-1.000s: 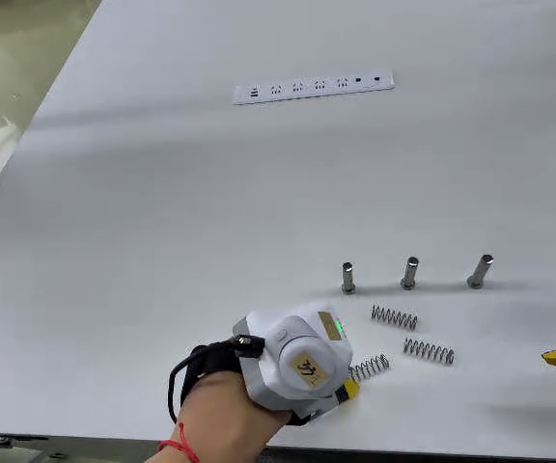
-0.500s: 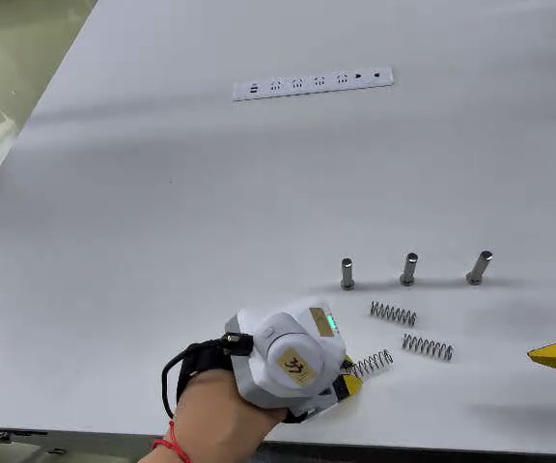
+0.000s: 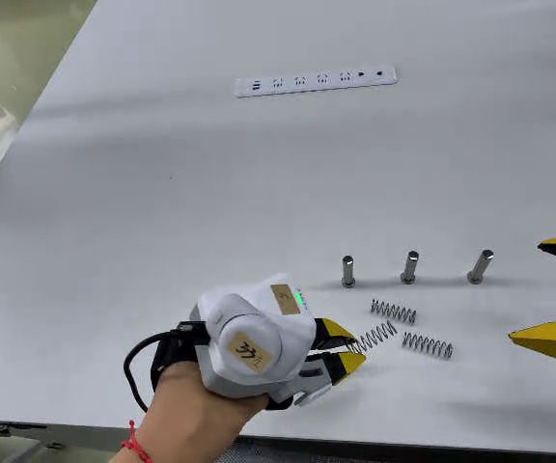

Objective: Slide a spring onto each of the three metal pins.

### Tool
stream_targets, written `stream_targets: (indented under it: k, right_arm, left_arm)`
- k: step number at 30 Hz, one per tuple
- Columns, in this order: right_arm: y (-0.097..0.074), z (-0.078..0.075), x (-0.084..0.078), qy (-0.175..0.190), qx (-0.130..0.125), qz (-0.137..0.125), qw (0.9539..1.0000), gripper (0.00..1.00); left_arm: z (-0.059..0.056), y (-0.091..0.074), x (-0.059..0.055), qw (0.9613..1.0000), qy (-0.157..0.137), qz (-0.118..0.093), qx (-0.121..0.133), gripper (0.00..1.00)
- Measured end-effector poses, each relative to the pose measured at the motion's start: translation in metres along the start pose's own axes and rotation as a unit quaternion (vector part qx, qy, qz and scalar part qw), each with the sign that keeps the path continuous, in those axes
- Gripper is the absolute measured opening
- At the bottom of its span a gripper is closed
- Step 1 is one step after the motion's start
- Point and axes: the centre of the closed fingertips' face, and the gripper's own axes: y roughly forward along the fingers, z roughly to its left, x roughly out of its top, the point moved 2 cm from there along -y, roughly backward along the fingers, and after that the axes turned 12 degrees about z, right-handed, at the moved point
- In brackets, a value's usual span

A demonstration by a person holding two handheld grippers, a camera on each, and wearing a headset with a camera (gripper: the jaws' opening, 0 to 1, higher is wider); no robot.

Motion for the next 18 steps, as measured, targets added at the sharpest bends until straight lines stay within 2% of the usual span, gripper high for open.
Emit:
stream_targets:
  k: [6, 13, 16, 18]
  right_arm:
    - [0.005, 0.014, 0.022, -0.002, 0.029, -0.016, 0.9994, 0.56]
    - [0.009, 0.024, 0.044, 0.018, 0.061, -0.045, 0.9970, 0.43]
    - [0.011, 0.030, 0.056, 0.051, 0.084, -0.071, 0.9926, 0.37]
    - [0.011, 0.032, 0.062, 0.059, 0.093, -0.082, 0.9905, 0.32]
  left_arm:
    - [0.000, -0.013, 0.023, 0.9987, 0.008, -0.051, 0.002, 0.10]
    - [0.001, -0.023, 0.038, 0.9960, 0.001, -0.089, 0.002, 0.10]
    - [0.001, -0.028, 0.047, 0.9937, -0.003, -0.112, 0.001, 0.10]
    - [0.001, -0.031, 0.051, 0.9925, -0.004, -0.122, 0.001, 0.10]
